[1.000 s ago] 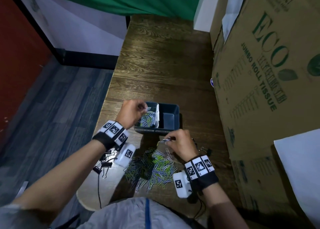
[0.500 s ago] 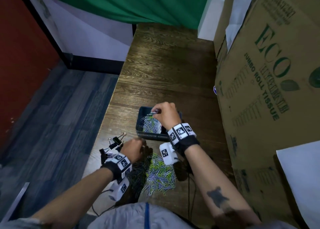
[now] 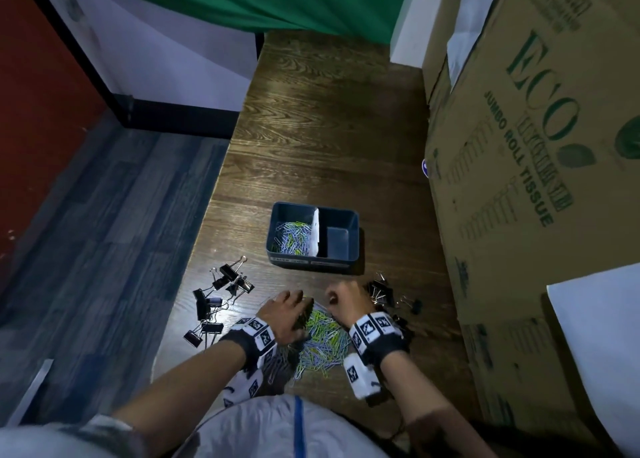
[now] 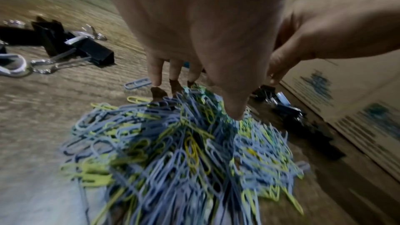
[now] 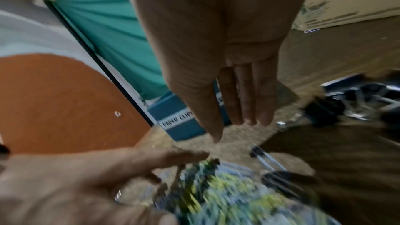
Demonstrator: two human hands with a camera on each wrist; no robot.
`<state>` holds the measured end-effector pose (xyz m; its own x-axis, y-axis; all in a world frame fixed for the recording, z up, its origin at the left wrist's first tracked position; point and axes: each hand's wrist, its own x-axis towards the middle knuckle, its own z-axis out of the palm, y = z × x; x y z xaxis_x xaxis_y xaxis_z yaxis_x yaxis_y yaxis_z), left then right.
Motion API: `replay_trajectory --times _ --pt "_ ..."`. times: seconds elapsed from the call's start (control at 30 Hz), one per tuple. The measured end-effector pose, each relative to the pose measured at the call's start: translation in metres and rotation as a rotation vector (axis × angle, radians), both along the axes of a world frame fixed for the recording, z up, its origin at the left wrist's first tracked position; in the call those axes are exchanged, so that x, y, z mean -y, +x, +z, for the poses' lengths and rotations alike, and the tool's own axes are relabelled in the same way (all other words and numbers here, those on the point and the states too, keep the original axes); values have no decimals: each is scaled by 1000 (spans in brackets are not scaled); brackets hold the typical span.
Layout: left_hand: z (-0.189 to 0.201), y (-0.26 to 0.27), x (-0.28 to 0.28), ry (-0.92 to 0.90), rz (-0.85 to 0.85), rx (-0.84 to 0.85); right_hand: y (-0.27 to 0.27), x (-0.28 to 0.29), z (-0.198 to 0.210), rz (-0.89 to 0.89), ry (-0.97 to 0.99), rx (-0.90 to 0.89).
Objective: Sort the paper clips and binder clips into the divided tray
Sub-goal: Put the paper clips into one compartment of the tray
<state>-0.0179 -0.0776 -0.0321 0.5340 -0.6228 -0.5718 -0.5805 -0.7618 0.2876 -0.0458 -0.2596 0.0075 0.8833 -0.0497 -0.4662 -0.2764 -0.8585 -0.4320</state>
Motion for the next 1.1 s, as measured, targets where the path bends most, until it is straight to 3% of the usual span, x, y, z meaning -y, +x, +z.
replay_trajectory --times 0.17,0.27,0.47,0.8,1.1 --pt "-13 -21 -3 -3 -141 106 -36 1 -19 98 -112 -134" --pt "-17 -24 -7 -22 -145 154 -50 -11 -30 170 -172 -109" --pt "-13 -26 -13 -146 5 144 -60 -27 -43 127 -146 15" --pt "7 -15 -22 -308 271 63 -50 -16 -21 -12 -4 -40" --pt "70 21 -21 -628 360 192 -37 -5 -3 -25 25 -59"
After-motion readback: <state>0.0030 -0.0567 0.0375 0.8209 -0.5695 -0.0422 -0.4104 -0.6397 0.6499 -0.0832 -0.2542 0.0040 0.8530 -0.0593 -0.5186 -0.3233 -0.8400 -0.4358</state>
